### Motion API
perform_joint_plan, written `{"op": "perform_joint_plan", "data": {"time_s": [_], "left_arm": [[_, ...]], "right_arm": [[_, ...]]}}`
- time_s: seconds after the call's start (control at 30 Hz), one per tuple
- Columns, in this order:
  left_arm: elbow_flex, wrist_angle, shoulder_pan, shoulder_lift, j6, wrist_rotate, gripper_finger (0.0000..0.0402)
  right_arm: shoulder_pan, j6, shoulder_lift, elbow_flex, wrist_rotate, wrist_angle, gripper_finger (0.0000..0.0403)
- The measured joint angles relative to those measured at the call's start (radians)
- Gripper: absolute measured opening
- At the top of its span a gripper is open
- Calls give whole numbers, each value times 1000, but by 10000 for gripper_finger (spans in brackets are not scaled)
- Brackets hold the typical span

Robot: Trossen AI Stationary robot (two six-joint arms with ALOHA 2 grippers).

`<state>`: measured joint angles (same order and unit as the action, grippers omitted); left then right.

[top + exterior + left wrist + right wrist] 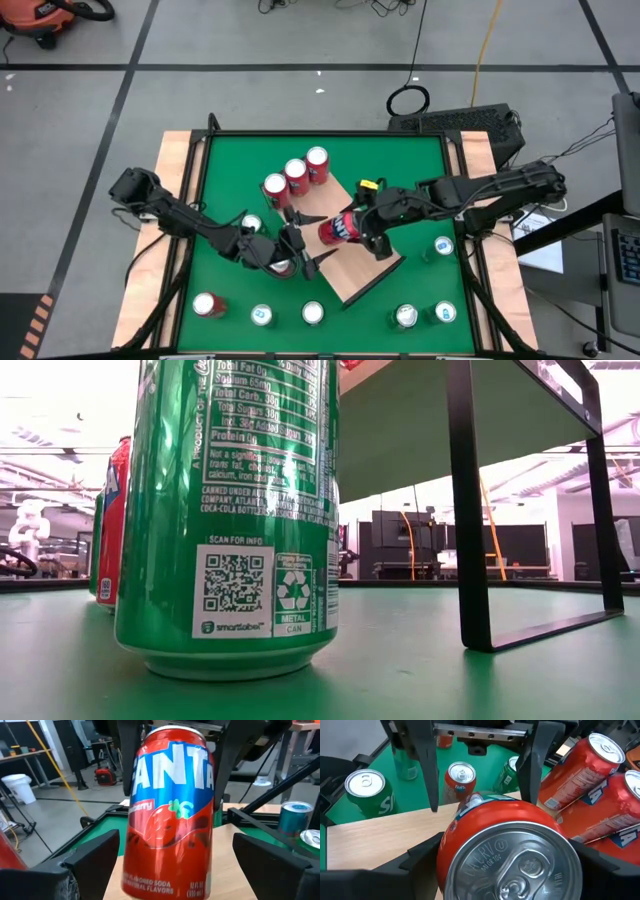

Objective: Place canned beverage on shelf
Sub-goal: Put the red soda can on the shelf

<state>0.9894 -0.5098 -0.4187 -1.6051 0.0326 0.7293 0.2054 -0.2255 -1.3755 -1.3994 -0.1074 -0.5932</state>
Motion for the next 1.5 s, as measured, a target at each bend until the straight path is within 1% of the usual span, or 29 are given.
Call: {"op": "perform_joint_plan", "data": {"time_s": [0.2, 0.4, 0.5, 0.73, 0.87, 1.0, 1.17, 1.27, 1.4, 1.5], "left_arm": [[0, 4, 1, -13, 0, 14, 384], [0, 4, -7, -13, 2, 104, 378], [0, 5, -8, -13, 2, 110, 360], [0, 14, -9, -13, 2, 99, 301], [0, 15, -8, -13, 0, 93, 291], [0, 12, -15, -13, -1, 90, 289], [-2, -29, -43, -14, 21, 97, 288], [-2, -67, -71, -14, 50, 132, 288], [-2, -136, -130, -14, 128, 238, 287], [-2, -207, -173, -14, 210, 296, 287]], "right_arm": [[0, 3, -6, 0, 0, 56, 306], [0, 15, -6, 0, -2, 73, 306], [0, 15, -6, 0, -2, 72, 306], [-1, 18, -6, 0, -1, 72, 306], [-1, 18, -6, 0, -1, 73, 307], [-1, 26, -6, 0, 4, 73, 319], [0, 29, -5, 0, 14, 76, 352], [1, 34, -5, 0, 31, 99, 365], [0, 41, -8, 24, 103, 199, 370], [0, 46, -8, 42, 110, 262, 370]]}}
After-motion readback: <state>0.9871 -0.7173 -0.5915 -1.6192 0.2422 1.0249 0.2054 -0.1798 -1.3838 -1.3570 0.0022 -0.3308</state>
